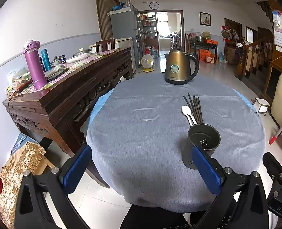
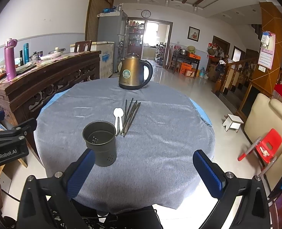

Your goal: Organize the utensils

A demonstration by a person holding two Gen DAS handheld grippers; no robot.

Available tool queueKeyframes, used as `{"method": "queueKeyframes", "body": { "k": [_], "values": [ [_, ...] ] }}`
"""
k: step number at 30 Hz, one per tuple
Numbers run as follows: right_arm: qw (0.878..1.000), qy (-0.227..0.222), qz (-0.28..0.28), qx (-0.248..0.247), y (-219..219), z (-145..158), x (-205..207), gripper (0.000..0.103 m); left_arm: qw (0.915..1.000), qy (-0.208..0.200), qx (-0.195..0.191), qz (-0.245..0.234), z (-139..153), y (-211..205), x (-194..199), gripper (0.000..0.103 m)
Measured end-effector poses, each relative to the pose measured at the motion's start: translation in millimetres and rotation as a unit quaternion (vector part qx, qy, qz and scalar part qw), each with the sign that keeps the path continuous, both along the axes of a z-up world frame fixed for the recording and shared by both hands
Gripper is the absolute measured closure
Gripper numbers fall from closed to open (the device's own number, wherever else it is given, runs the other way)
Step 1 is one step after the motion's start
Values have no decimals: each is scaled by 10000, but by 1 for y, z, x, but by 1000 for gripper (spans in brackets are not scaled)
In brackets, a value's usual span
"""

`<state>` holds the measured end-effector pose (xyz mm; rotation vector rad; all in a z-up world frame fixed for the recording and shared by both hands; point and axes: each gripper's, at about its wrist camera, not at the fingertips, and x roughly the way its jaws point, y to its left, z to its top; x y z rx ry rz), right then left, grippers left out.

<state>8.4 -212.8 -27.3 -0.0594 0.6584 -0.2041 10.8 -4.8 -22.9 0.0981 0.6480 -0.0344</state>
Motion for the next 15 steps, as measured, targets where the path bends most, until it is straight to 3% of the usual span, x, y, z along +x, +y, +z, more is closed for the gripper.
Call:
{"method": "queueKeyframes", "body": {
  "k": [15],
  "values": [
    [9997, 182, 78, 132, 1, -12, 12, 0, 9999, 136, -75, 46, -7, 3, 7, 0]
  ]
}}
